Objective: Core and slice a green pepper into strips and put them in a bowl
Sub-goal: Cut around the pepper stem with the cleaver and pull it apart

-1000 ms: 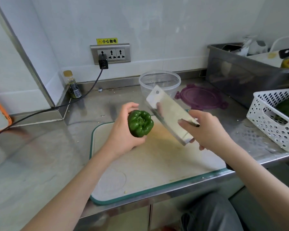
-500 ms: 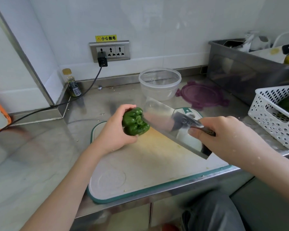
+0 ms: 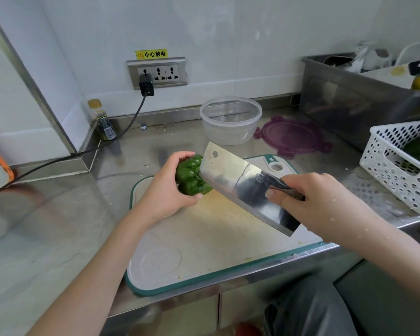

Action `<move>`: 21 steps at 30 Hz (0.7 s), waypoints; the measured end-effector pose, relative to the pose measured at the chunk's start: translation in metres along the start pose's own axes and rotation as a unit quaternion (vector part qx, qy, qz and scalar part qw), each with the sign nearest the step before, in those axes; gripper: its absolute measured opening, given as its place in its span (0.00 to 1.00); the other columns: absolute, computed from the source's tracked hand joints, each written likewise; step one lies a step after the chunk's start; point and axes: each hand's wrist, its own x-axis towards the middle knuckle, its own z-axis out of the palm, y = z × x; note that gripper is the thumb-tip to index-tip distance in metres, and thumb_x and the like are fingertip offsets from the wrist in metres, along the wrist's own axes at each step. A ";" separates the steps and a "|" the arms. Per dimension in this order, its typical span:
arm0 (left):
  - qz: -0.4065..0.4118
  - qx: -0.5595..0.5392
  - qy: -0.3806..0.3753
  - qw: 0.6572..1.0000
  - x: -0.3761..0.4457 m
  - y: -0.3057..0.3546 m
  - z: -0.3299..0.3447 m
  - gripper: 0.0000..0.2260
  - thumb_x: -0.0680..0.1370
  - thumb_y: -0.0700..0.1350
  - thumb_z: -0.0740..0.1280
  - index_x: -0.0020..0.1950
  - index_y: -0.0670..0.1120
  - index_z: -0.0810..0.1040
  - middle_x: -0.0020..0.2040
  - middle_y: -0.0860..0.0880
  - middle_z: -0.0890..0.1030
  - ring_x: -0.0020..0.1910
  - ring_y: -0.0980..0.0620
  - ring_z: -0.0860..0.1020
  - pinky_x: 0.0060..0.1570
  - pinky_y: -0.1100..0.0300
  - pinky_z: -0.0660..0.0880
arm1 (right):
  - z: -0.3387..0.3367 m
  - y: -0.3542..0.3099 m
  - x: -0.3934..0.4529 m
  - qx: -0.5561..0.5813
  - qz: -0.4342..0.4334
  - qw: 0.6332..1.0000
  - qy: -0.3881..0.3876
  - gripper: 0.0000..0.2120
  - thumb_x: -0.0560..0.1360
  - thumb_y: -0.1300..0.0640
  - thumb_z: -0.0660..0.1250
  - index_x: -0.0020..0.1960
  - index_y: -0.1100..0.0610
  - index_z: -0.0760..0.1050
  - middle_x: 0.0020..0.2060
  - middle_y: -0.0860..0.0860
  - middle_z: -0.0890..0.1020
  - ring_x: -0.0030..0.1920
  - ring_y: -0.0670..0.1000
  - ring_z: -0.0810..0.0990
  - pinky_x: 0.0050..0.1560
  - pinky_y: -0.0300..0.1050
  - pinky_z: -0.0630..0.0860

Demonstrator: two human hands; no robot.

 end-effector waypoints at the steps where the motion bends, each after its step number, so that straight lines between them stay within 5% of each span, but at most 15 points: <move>1: -0.001 -0.002 0.000 1.000 0.000 0.000 0.000 0.35 0.63 0.35 0.78 0.65 0.55 0.68 0.60 0.58 0.74 0.58 0.64 0.73 0.51 0.76 0.70 | 0.000 -0.001 0.000 0.000 0.001 1.000 -0.001 0.15 0.75 0.41 0.61 0.31 0.43 0.68 0.23 0.49 0.69 0.28 0.54 0.75 0.25 0.38 0.63; 12: -0.002 -0.039 -0.010 0.999 0.000 -0.002 0.000 0.35 0.64 0.32 0.76 0.64 0.55 0.67 0.61 0.56 0.73 0.59 0.61 0.74 0.54 0.73 0.71 | -0.001 -0.003 0.001 0.032 0.027 0.999 -0.017 0.21 0.75 0.43 0.62 0.32 0.57 0.64 0.22 0.50 0.67 0.26 0.60 0.76 0.17 0.38 0.66; 21: -0.011 -0.050 -0.016 0.999 0.001 -0.003 0.000 0.35 0.64 0.32 0.76 0.65 0.54 0.67 0.61 0.55 0.73 0.59 0.60 0.74 0.54 0.70 0.73 | -0.002 -0.004 0.000 0.063 0.053 0.996 -0.039 0.18 0.76 0.45 0.62 0.32 0.55 0.69 0.20 0.49 0.69 0.15 0.44 0.65 0.17 0.35 0.65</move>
